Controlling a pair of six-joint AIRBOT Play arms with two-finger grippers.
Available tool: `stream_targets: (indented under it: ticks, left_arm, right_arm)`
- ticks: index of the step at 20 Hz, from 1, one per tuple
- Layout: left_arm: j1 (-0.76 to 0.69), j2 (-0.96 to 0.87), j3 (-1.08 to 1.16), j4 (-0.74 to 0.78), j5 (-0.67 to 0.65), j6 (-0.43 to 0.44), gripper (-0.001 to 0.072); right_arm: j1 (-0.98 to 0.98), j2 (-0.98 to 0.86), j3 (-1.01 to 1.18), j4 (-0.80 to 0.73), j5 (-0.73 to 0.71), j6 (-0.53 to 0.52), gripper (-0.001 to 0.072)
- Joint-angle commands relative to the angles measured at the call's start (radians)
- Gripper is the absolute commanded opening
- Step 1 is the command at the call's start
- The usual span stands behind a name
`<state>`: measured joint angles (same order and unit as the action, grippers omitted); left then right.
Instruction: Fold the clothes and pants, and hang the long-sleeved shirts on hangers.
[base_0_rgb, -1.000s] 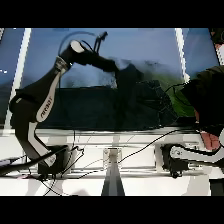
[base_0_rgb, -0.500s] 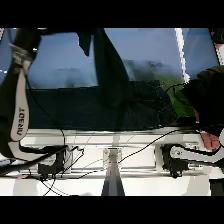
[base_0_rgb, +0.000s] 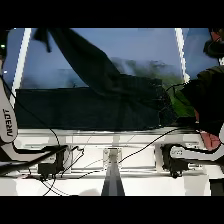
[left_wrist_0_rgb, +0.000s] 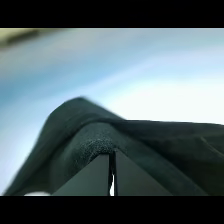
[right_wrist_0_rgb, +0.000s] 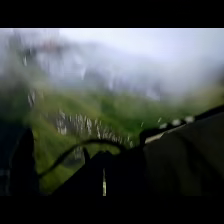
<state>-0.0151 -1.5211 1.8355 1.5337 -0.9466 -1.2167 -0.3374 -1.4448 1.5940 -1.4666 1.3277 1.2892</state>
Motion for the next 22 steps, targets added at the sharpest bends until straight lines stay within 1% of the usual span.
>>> stream_targets:
  ticks: [1,2,4,5,6,7,8,9,10,14,16,18,19,20,21,22]
  left_arm:
    - [0.084,-0.002,0.001,0.038,-0.165,-0.018,0.0028]
    - [0.100,-0.006,0.001,0.038,-0.201,-0.018,0.0028]
    - [0.126,-0.024,0.001,0.037,-0.272,-0.018,0.0029]
    - [0.133,-0.038,0.001,0.038,-0.303,-0.018,0.0028]
    - [0.138,-0.051,0.001,0.037,-0.324,-0.018,0.0029]
    - [0.137,-0.065,0.001,0.037,-0.340,-0.018,0.0028]
    - [0.137,-0.077,0.000,0.037,-0.350,-0.018,0.0028]
    - [0.132,-0.089,0.000,0.036,-0.357,-0.018,0.0028]
    - [0.127,-0.098,-0.001,0.036,-0.357,-0.018,0.0028]
    - [0.108,-0.127,-0.003,0.033,-0.357,-0.018,0.0029]
    - [0.105,-0.137,-0.003,0.033,-0.356,-0.019,0.0028]
    - [0.106,-0.145,-0.003,0.034,-0.342,-0.019,0.0029]
    - [0.106,-0.146,-0.003,0.034,-0.330,-0.019,0.0029]
    - [0.106,-0.146,-0.003,0.035,-0.317,-0.018,0.0029]
    - [0.106,-0.145,-0.003,0.039,-0.305,-0.018,0.0029]
    - [0.106,-0.143,-0.003,0.045,-0.293,-0.018,0.0029]
  right_arm:
    - [0.000,-0.046,-0.171,0.014,0.090,-0.143,0.0021]
    - [-0.001,-0.060,-0.228,0.070,0.120,-0.198,0.0020]
    - [-0.006,-0.083,-0.335,0.286,0.171,-0.333,0.0021]
    - [-0.005,-0.092,-0.382,0.370,0.156,-0.345,0.0022]
    - [-0.005,-0.100,-0.420,0.438,0.121,-0.340,0.0080]
    - [-0.005,-0.104,-0.455,0.487,0.066,-0.313,0.0308]
    - [-0.005,-0.108,-0.481,0.512,0.010,-0.255,0.0465]
    - [-0.005,-0.113,-0.495,0.526,-0.038,-0.209,0.0472]
    - [-0.005,-0.117,-0.501,0.547,-0.081,-0.185,0.0471]
    - [0.001,-0.124,-0.501,0.737,-0.208,-0.180,0.0472]
    - [0.023,-0.134,-0.501,0.768,-0.262,-0.180,0.0470]
    - [0.061,-0.146,-0.501,0.759,-0.333,-0.182,0.0442]
    - [0.081,-0.149,-0.501,0.755,-0.394,-0.183,0.0421]
    - [0.098,-0.149,-0.498,0.758,-0.453,-0.183,0.0272]
    - [0.112,-0.149,-0.488,0.757,-0.502,-0.183,0.0081]
    - [0.122,-0.149,-0.470,0.756,-0.540,-0.183,0.0023]
